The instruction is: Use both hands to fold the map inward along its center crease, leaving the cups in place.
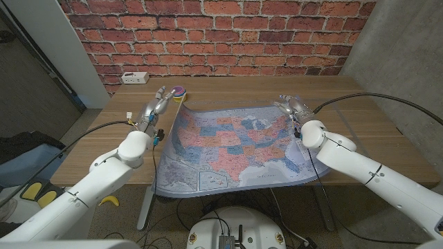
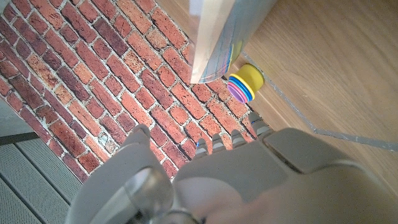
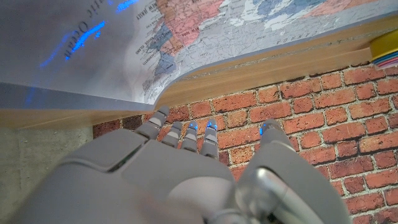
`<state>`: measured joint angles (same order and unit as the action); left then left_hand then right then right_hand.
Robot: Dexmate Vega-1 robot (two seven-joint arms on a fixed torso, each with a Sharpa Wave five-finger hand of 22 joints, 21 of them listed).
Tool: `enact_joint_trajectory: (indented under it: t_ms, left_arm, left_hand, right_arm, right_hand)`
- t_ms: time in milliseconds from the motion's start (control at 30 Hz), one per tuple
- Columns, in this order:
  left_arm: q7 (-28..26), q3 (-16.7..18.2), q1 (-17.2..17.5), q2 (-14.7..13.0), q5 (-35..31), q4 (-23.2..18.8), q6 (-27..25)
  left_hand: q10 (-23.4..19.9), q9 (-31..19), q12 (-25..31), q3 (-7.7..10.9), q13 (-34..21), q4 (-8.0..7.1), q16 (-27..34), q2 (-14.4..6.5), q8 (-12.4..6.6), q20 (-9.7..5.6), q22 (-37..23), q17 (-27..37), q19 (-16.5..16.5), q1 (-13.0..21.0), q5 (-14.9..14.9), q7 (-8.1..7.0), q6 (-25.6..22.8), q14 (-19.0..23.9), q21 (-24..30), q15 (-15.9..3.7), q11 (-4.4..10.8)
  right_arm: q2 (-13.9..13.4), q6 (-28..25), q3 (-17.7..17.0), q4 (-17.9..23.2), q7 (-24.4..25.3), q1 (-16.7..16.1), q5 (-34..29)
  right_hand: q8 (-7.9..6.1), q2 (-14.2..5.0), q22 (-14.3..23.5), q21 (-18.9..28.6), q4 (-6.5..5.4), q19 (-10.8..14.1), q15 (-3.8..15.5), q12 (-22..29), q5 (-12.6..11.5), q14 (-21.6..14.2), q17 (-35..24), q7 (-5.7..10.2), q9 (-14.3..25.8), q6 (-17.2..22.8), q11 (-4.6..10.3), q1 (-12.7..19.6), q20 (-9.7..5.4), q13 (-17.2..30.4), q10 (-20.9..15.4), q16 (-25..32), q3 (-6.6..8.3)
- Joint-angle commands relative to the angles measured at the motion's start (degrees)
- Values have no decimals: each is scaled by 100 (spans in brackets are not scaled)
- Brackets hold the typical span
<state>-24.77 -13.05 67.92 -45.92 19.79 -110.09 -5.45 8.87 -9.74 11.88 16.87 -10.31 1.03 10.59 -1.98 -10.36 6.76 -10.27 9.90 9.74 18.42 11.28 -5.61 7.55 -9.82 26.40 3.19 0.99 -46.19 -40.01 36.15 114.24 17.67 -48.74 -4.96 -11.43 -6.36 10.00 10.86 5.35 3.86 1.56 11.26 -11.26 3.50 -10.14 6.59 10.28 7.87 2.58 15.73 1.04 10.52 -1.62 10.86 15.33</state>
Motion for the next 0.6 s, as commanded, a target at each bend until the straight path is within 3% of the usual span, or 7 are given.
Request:
enact_joint_trajectory:
  t_ms: [33, 200, 400, 600]
  left_arm:
    - [-338, 344, 468, -169, -94, -574, -628]
    - [-528, 444, 640, -166, -150, -823, -933]
    - [-929, 429, 716, -112, -332, -1269, -1692]
    - [-1047, 357, 650, -49, -335, -1542, -2363]
  left_hand:
    - [119, -26, -43, -20, -26, 47, -14, 79, 24, 54, -34, 20, 482, 23, -26, 26, 130, -107, -36, 57, -8]
    - [201, -31, -68, -48, -30, 89, -24, 135, 54, 89, -37, 24, 504, 29, -35, 60, 283, -169, -72, 86, -31]
    - [367, -39, -102, -75, -40, 169, -32, 203, 74, 159, -42, 31, 632, 68, -39, 149, 555, -276, -170, 141, -73]
    - [529, -47, -112, -74, -53, 266, -16, 241, 59, 398, -47, 34, 601, 155, -36, 233, 791, -321, -207, 255, -134]
  right_arm:
    - [-83, -1041, 613, 248, -399, 366, -527]
    - [-78, -1362, 740, 270, -589, 472, -535]
    - [-87, -1575, 894, 259, -661, 541, -567]
    - [-110, -1666, 981, 226, -725, 601, -541]
  right_hand:
    - [39, -19, 13, -9, 50, -40, 83, -20, -12, 46, -9, 19, 11, -70, 87, 99, 4, 21, 19, -13, 10]
    - [61, -33, 12, -3, 66, -51, 103, -50, -8, 110, -9, 29, 12, -114, 134, 122, 1, 22, 102, -32, 20]
    - [88, -24, 12, -1, 72, -69, 102, -59, 2, 145, -14, 45, 14, -188, 140, 117, 5, 24, 144, -32, 10]
    - [116, 2, 12, 3, 86, -90, 119, -73, 11, 201, -16, 70, 17, -290, 156, 114, 16, 26, 212, -39, -6]
